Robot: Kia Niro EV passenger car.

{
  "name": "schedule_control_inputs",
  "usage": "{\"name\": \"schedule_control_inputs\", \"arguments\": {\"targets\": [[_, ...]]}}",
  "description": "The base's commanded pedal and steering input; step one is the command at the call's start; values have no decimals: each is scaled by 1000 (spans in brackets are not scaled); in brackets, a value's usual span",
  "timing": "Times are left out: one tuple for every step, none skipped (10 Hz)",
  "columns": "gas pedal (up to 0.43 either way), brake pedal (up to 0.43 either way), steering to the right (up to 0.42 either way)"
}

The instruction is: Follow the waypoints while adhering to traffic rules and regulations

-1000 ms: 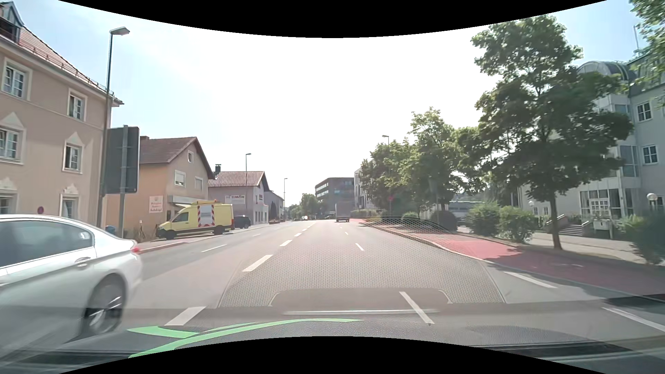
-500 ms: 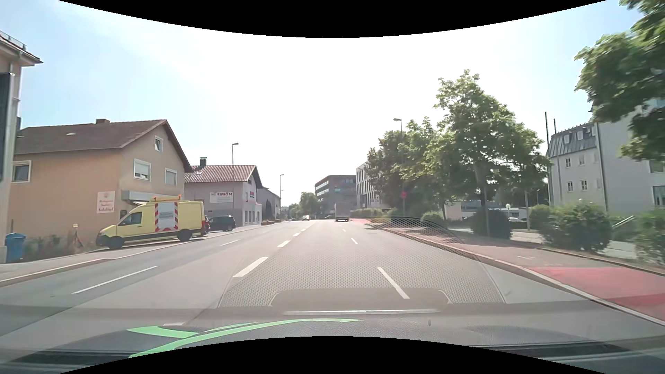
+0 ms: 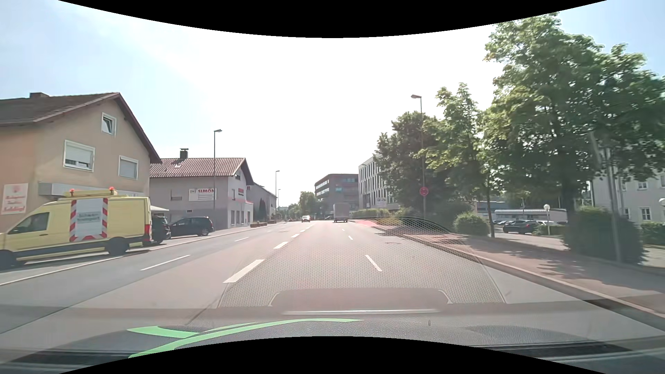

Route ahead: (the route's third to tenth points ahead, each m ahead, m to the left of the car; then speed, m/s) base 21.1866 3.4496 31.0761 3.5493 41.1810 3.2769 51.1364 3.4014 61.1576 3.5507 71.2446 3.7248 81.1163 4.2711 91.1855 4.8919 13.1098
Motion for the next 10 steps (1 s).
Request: {"name": "schedule_control_inputs", "arguments": {"targets": [[110,0,0],[110,0,0],[110,0,0],[110,0,0],[110,0,1],[110,0,4],[110,0,7],[110,0,8],[110,0,9],[110,0,9]]}}
